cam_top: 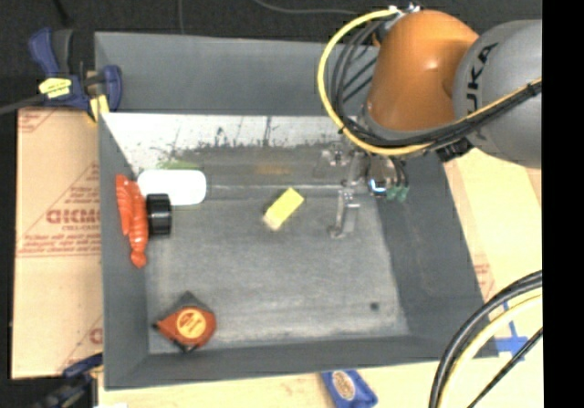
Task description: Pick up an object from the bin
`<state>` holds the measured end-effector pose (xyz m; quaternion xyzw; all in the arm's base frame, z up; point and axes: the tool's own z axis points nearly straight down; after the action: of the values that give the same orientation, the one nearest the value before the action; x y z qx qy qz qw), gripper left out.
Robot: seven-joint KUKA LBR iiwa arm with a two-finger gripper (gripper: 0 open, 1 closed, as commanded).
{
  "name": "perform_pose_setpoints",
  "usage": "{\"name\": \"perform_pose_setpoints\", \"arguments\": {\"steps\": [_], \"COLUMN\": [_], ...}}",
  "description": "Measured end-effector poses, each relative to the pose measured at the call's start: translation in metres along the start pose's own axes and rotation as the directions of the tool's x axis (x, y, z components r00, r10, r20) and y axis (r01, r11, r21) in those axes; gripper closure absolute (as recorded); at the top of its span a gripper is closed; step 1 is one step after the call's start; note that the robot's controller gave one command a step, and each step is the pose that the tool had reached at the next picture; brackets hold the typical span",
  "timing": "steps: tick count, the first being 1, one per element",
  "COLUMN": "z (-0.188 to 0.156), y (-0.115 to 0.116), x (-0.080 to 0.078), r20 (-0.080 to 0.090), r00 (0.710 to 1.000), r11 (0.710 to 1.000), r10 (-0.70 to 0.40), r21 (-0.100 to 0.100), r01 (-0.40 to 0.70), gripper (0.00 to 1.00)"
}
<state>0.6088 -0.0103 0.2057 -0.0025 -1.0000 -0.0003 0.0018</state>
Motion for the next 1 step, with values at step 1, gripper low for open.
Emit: {"name": "perform_pose_setpoints", "arguments": {"steps": [1], "z": [-0.0049], "y": [-0.0001], "x": [-0.0014], "r20": [0.008], "r00": [1.0], "r11": [1.0], "r10": [0.0], "r21": [0.0], "r01": [0.0], "gripper": [0.0]}}
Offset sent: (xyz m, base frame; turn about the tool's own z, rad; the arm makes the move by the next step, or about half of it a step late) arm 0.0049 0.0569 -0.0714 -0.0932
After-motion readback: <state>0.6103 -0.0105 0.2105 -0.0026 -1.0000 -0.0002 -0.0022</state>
